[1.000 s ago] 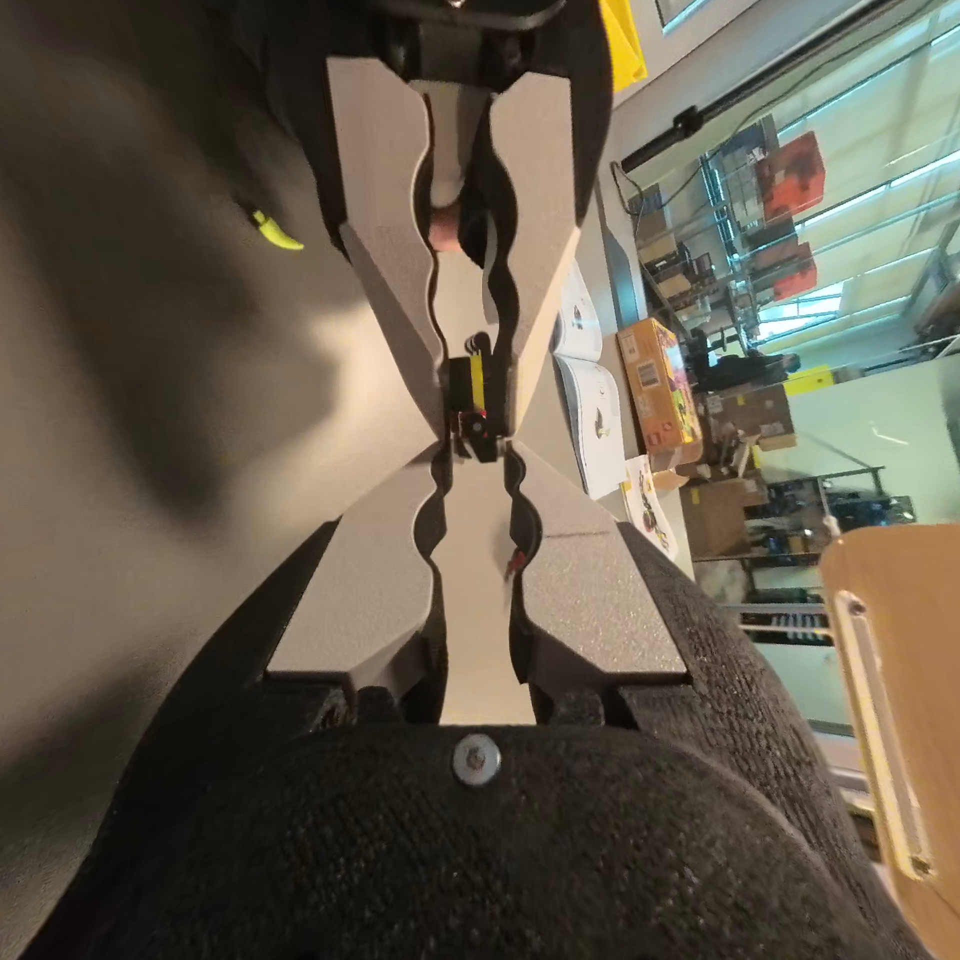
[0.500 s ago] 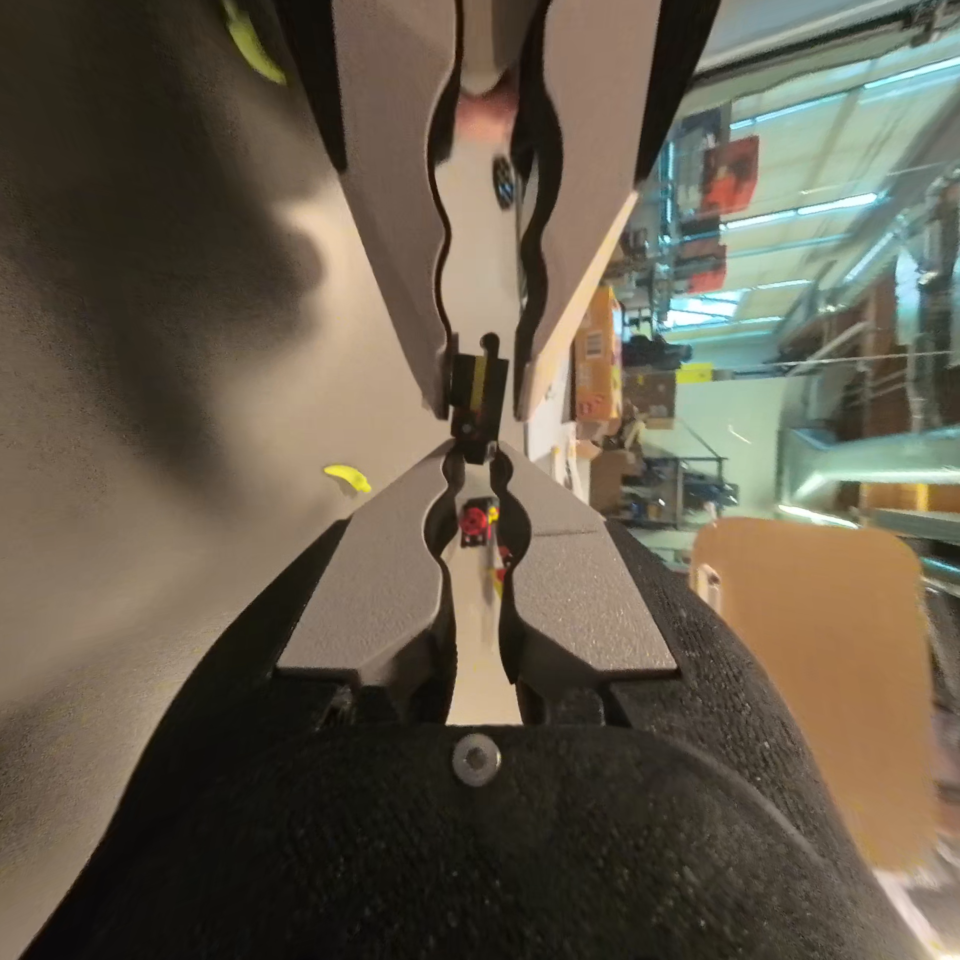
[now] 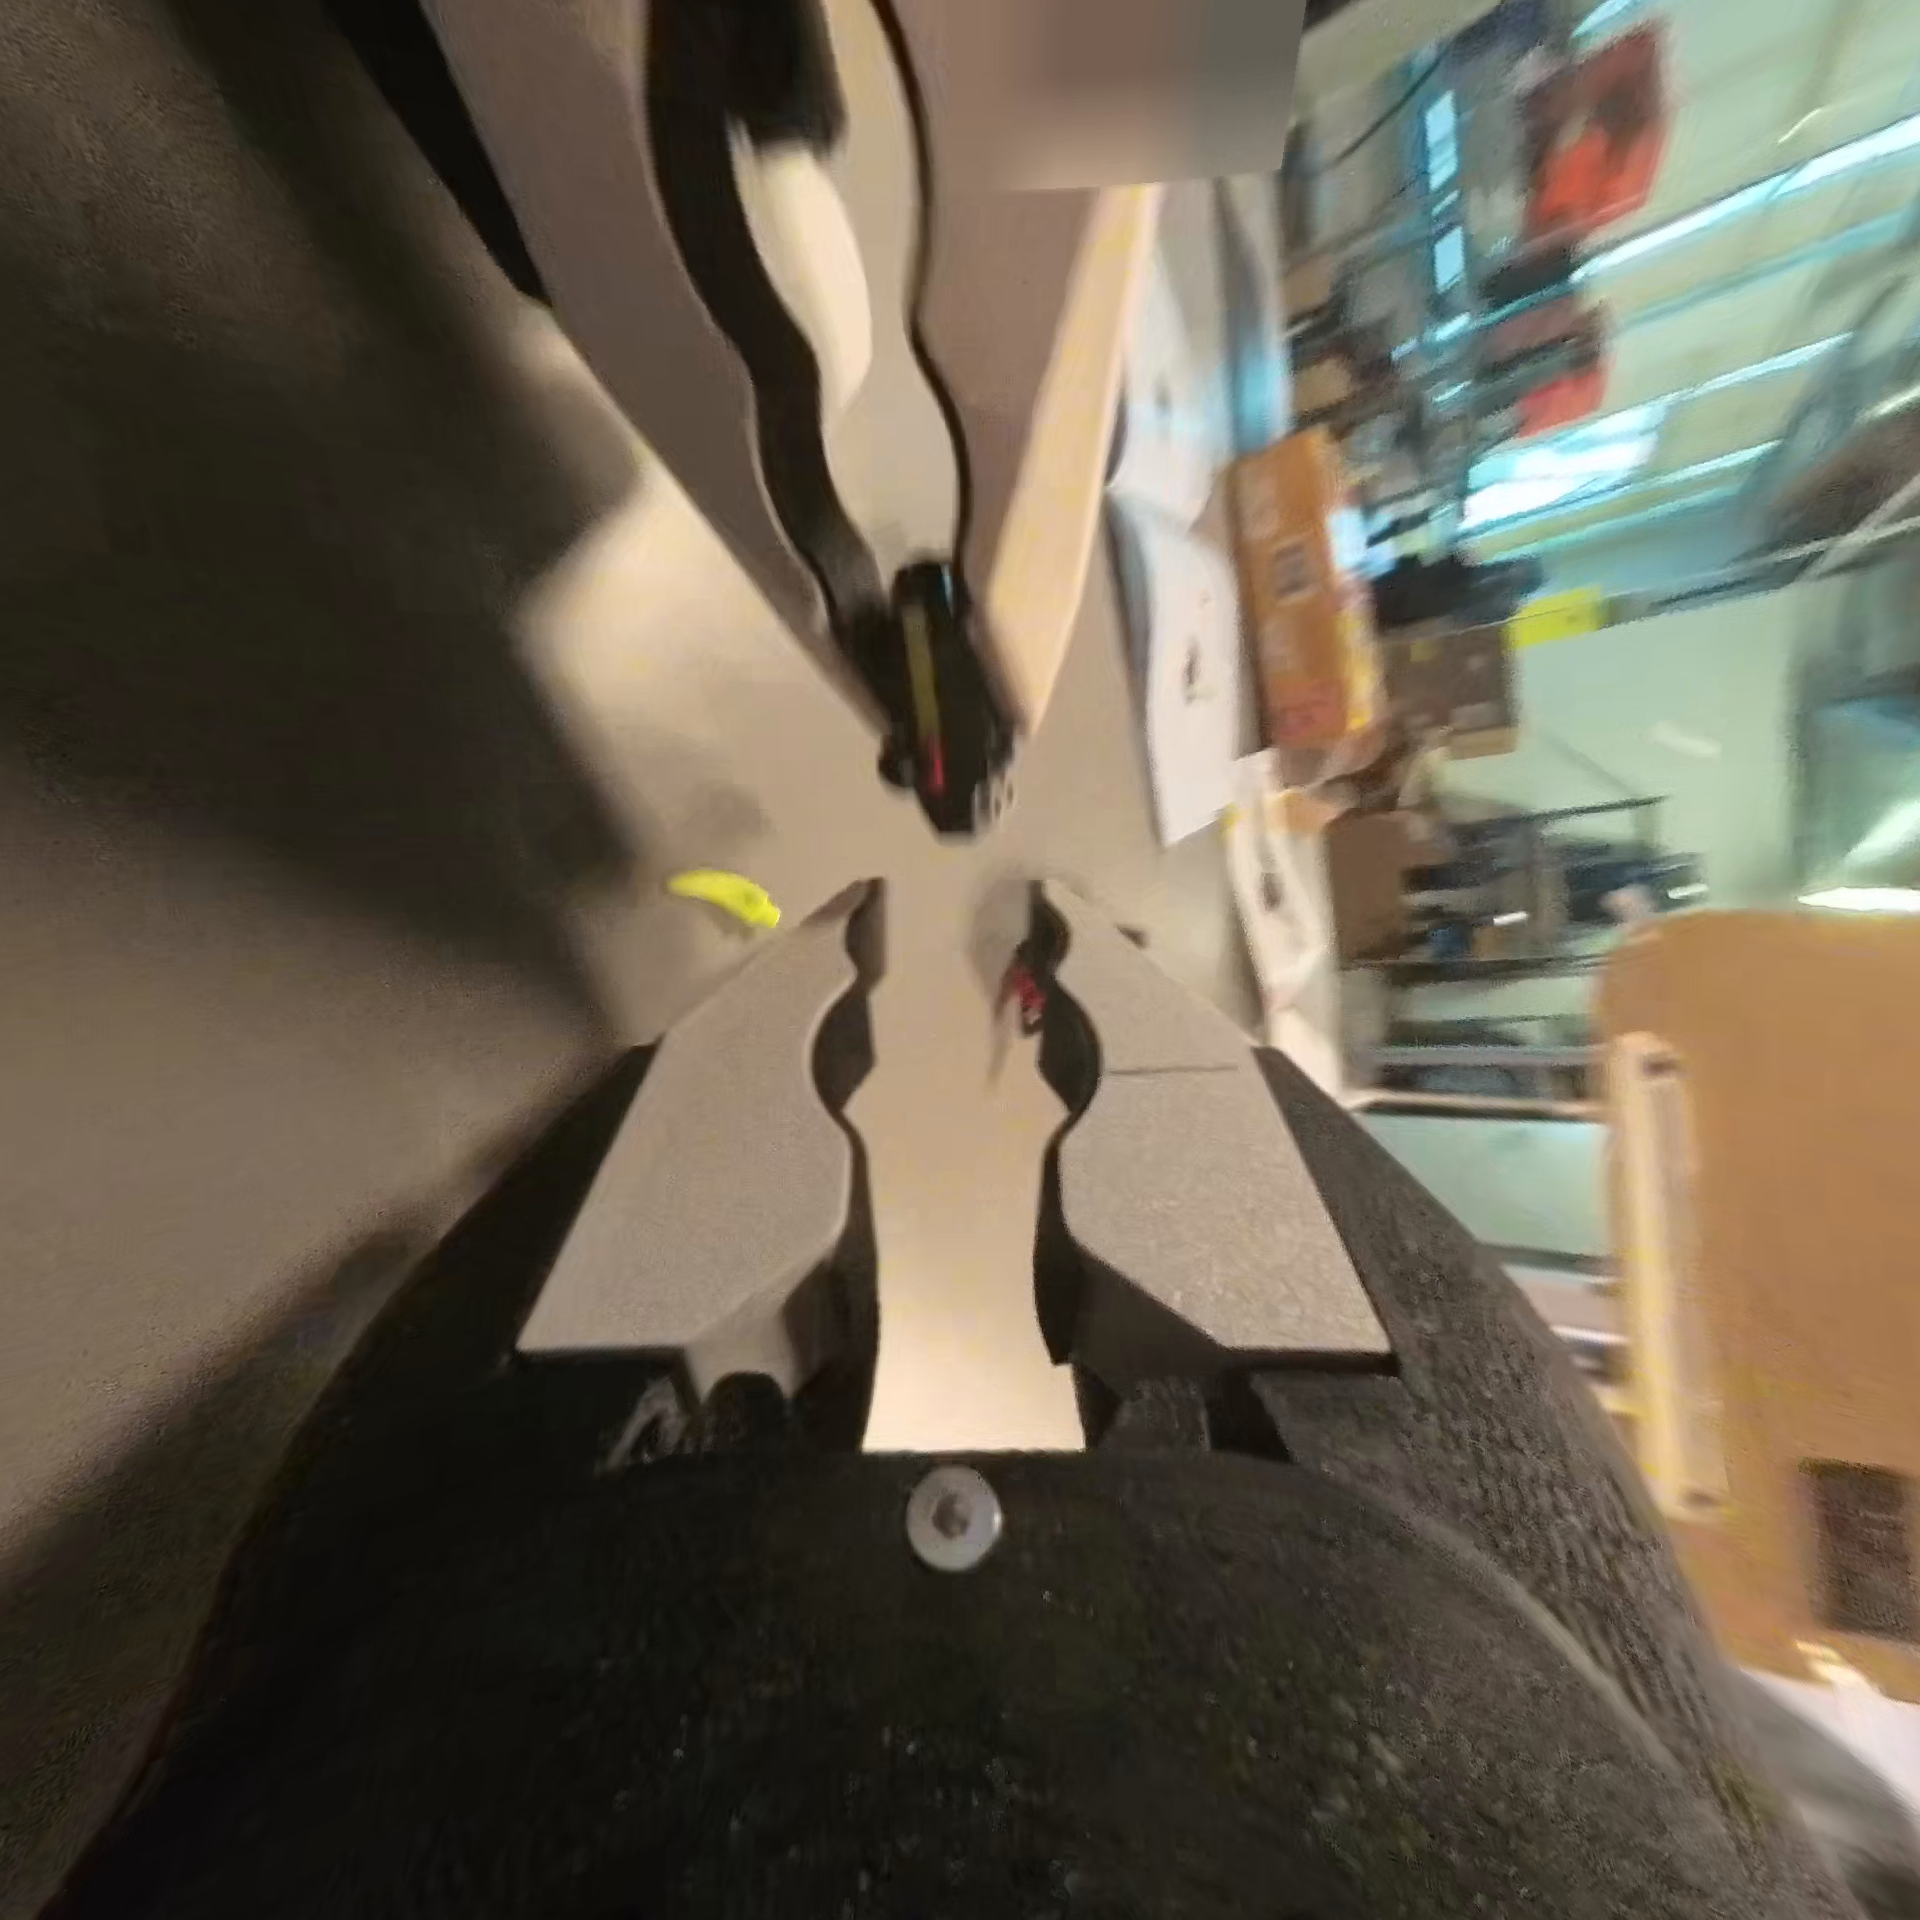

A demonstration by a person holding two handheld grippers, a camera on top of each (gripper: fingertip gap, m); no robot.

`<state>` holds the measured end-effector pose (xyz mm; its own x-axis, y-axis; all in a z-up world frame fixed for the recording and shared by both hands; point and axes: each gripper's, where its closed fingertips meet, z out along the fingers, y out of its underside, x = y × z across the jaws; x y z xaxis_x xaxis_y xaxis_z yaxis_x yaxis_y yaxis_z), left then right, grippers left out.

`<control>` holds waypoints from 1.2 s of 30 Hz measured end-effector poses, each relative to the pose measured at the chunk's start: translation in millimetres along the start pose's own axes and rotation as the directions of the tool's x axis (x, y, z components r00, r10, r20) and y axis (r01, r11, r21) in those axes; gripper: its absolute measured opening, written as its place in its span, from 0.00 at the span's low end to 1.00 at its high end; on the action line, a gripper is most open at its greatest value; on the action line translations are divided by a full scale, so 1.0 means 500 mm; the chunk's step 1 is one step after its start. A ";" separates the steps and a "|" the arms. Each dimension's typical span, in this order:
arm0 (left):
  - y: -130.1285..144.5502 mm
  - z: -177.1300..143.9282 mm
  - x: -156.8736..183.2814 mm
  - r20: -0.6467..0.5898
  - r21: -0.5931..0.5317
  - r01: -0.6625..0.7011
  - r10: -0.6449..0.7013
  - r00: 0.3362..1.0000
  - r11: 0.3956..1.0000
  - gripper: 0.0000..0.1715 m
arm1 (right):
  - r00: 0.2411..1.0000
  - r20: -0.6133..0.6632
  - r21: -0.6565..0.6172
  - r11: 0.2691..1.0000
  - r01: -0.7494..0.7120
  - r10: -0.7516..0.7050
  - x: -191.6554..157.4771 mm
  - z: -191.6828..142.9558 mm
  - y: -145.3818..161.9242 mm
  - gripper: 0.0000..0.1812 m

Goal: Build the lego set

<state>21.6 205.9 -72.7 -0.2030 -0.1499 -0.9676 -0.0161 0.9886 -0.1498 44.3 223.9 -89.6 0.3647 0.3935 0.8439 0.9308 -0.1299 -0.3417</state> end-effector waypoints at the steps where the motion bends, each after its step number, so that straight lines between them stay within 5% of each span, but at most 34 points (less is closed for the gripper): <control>1: 0.004 -0.005 -0.001 0.011 -0.005 -0.032 0.032 0.999 0.999 0.09 | 0.996 0.066 -0.009 0.998 -0.061 0.061 -0.008 -0.002 0.015 0.18; 6: 0.026 -0.017 0.020 -0.011 -0.014 -0.081 0.080 0.997 0.997 0.09 | 0.911 0.350 0.054 0.966 -0.253 0.219 -0.054 -0.038 0.013 0.15; 12: 0.034 -0.020 0.037 -0.026 -0.008 -0.122 0.121 0.992 0.993 0.09 | 0.800 0.572 0.068 0.961 -0.268 0.182 -0.079 -0.056 -0.018 0.13; 21: 0.028 -0.008 0.042 -0.041 -0.016 -0.104 0.103 0.994 0.994 0.09 | 0.513 0.833 -0.070 0.959 -0.276 0.208 -0.086 -0.029 -0.019 0.11; 36: 0.013 0.008 0.044 -0.057 -0.007 -0.065 0.064 0.996 0.998 0.09 | 0.557 0.805 -0.139 0.978 -0.157 0.204 -0.092 -0.038 -0.001 0.07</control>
<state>21.0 208.9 -96.0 -0.2589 -0.0852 -0.9621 -0.0095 0.9963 -0.0856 27.7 188.5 -120.6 0.3730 0.9254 0.0673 0.8561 -0.3153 -0.4096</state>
